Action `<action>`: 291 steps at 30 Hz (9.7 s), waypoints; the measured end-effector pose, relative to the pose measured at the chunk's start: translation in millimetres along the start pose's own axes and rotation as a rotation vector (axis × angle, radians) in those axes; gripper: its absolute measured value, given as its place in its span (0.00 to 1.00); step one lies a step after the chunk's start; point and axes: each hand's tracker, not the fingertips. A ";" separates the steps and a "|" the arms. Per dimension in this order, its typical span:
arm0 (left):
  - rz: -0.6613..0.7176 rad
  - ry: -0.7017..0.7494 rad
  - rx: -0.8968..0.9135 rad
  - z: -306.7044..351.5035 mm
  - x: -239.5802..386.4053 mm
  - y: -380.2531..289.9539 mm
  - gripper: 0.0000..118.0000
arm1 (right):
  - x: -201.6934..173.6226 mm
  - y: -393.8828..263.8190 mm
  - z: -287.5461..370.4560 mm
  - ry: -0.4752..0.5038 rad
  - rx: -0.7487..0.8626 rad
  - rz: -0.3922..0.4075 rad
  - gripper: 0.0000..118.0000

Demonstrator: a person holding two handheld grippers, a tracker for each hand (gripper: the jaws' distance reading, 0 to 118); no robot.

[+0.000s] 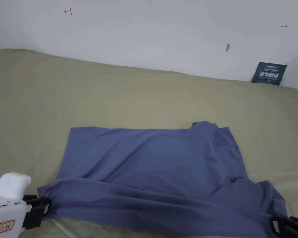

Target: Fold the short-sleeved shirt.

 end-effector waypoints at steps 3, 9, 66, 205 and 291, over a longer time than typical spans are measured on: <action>-0.025 -0.002 -0.007 10.4 0.4 -3.8 0.06 | -0.4 -2.5 11.7 0.006 -0.025 -0.011 0.02; -0.058 -0.007 -0.031 30.4 0.3 -20.0 0.06 | 2.4 -15.3 42.2 0.031 -0.035 -0.040 0.02; 0.221 0.233 -0.107 -160.6 -32.0 152.3 0.80 | -42.5 11.4 25.6 -0.010 0.195 0.059 0.00; 0.233 -0.377 0.209 84.1 86.9 -18.0 0.06 | -83.3 -50.9 125.4 -0.039 0.123 0.030 0.00; 0.683 -0.520 -0.161 -37.6 52.3 -44.9 0.11 | -76.6 -61.2 116.6 0.032 0.095 0.000 0.00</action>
